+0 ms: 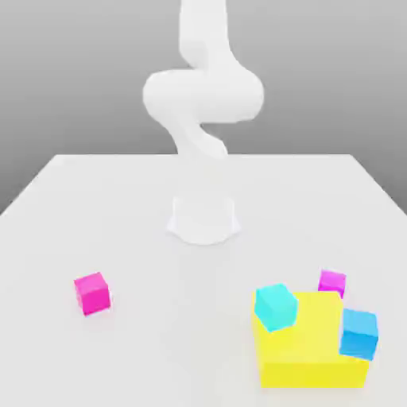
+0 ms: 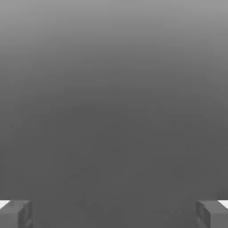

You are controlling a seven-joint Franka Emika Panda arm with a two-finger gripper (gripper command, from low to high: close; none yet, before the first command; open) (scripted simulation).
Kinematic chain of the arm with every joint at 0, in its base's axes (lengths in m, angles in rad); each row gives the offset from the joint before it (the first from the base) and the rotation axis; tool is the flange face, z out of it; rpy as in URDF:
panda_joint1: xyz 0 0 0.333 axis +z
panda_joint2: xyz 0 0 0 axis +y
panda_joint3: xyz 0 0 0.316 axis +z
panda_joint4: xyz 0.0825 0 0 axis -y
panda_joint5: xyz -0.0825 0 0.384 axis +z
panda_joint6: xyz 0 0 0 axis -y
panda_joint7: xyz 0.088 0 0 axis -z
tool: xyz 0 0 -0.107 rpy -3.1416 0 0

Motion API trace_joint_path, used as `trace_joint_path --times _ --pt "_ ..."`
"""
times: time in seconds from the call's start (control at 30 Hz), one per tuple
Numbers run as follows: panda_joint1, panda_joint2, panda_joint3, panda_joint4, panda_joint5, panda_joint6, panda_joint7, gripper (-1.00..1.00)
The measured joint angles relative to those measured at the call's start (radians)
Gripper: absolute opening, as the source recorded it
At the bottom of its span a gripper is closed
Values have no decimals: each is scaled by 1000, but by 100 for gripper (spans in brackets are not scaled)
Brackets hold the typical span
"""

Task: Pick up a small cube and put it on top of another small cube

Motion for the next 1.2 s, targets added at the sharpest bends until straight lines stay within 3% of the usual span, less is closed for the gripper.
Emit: trace_joint_path --times 0.4,0.63,0.8,1.03,1.07,1.2 --pt "-190 412 -159 -327 45 301 159 0" --pt "-341 700 -247 -519 -19 516 327 0" --pt "-379 814 -198 -508 72 605 265 0" --pt "-510 967 -30 -483 206 727 168 0" --pt "-529 986 -8 -481 215 743 163 -100" --pt "-529 986 -8 -481 213 744 165 -100"
